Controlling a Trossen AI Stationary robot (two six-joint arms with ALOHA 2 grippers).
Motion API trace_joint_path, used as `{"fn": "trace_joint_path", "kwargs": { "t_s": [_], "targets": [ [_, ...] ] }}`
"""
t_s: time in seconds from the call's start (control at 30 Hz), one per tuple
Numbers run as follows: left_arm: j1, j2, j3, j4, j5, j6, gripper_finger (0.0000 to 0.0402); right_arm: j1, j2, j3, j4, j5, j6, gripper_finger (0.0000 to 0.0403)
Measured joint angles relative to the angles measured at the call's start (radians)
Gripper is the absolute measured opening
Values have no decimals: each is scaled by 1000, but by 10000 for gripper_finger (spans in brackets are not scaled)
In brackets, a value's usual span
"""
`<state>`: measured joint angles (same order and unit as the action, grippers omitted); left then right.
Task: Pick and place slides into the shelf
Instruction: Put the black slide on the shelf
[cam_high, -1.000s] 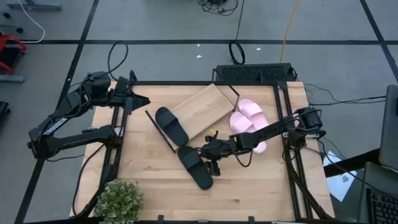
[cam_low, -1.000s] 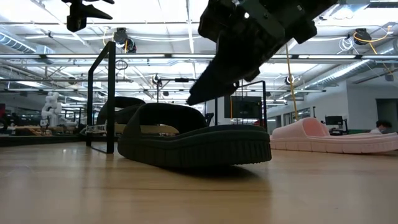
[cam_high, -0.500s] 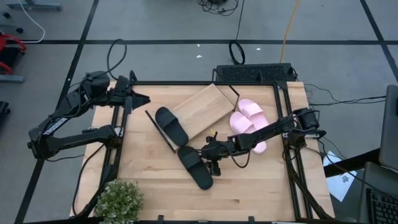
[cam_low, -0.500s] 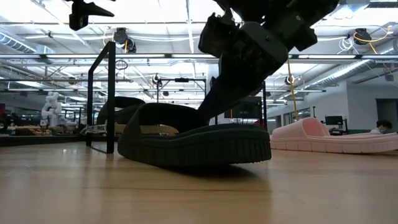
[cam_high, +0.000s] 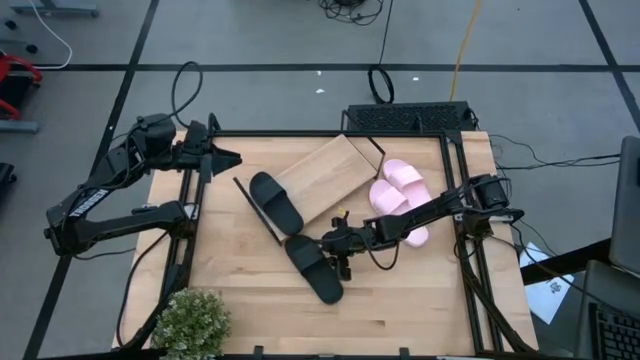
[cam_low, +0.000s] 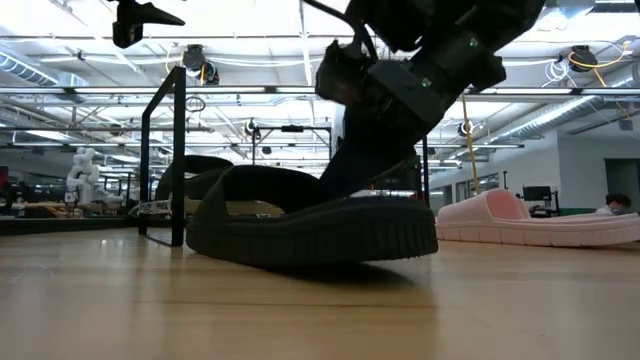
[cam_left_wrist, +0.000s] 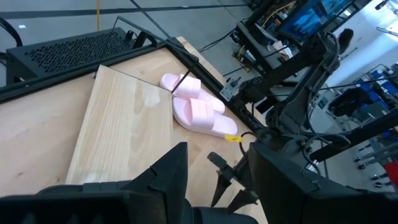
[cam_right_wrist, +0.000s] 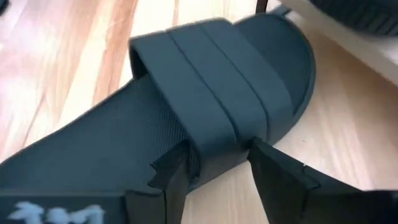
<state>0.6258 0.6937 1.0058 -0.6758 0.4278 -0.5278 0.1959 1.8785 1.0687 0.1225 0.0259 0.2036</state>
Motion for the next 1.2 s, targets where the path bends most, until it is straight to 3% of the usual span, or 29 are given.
{"fn": "trace_joint_path", "kwargs": {
  "t_s": [0.3, 0.57, 0.87, 1.2],
  "targets": [
    [0, 0, 0, 0, -2, 0, 165, 0, 42, 0, 61, -29, 72, 92],
    [0, 0, 0, 0, -2, 0, 165, 0, 42, 0, 60, -27, 85, 10],
    [0, 0, 0, 0, -2, 0, 165, 3, 17, 0, -10, -32, 157, 4],
    [0, 0, 0, 0, -2, 4, 165, 18, -157, -2, -211, -80, 353, 2]
  ]
}}
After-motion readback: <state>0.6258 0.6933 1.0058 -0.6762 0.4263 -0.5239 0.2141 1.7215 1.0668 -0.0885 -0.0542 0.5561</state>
